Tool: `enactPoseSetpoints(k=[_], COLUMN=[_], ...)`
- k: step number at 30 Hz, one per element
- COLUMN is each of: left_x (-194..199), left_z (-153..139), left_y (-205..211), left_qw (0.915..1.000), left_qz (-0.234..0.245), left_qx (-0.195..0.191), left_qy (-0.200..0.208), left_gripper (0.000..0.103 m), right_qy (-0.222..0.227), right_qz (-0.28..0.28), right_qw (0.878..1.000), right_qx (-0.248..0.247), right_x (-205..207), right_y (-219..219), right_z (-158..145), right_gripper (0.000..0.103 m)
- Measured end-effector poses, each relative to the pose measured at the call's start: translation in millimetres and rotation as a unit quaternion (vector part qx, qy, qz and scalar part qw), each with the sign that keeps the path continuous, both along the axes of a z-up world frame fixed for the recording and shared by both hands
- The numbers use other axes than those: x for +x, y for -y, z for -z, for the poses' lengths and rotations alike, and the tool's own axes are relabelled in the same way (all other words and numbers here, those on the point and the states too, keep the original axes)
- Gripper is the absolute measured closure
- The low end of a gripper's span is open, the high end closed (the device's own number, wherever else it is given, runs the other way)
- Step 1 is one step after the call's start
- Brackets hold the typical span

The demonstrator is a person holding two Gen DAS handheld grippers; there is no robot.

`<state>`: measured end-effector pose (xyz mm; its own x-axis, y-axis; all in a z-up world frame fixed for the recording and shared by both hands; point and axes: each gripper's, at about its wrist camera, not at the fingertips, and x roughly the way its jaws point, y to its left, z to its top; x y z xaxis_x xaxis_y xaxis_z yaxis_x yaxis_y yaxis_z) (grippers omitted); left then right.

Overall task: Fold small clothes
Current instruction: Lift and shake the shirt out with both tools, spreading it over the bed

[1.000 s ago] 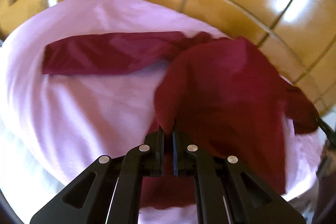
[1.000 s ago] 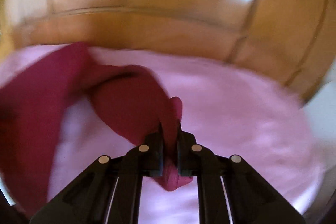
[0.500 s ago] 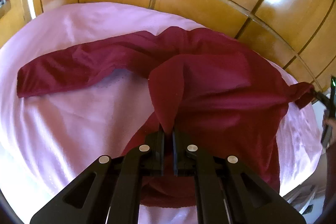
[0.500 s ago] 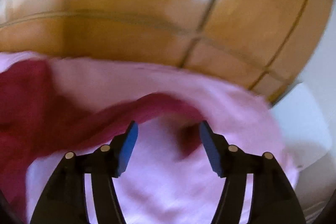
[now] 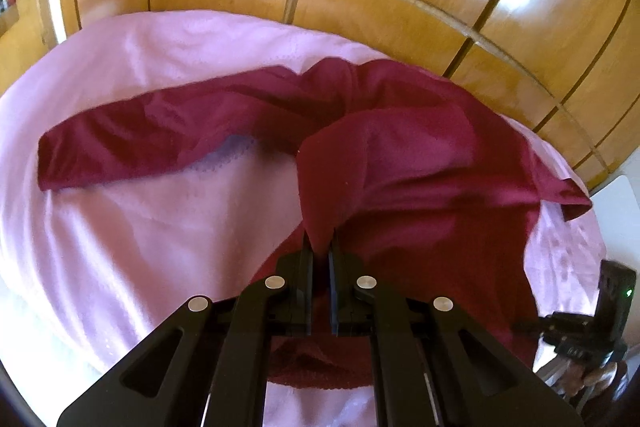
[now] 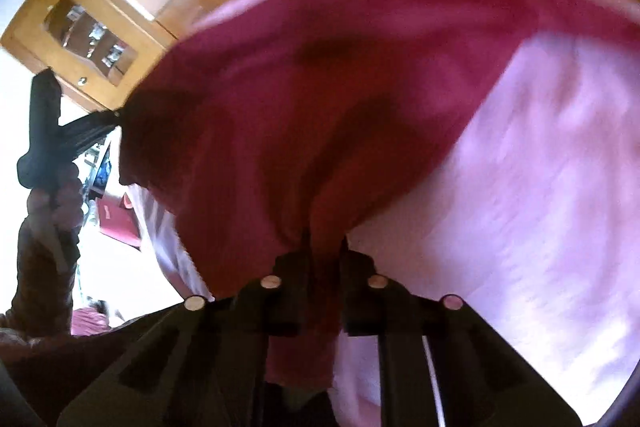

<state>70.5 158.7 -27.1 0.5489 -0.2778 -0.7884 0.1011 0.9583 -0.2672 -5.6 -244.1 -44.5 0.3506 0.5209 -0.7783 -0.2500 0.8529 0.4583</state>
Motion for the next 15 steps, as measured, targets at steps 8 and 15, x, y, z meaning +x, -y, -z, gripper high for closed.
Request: enactPoseSetpoints(k=[8,15], left_x=[-30,-55], left_z=[-22,52], left_y=[-10,21], left_qw=[0.9968,0.9934], left_qz=[0.043,0.071], left_qx=[-0.066,0.010], left_qy=[-0.006,-0.090], left_gripper=[0.098,0.098], right_qy=[0.087,-0.040], right_qz=[0.020,0.010], right_qw=[0.991,0.983], right_qx=[-0.098,-0.178], right_x=[-43,-62], right_y=[76,91], right_z=[-78,22], right_gripper=[0.096,0.088])
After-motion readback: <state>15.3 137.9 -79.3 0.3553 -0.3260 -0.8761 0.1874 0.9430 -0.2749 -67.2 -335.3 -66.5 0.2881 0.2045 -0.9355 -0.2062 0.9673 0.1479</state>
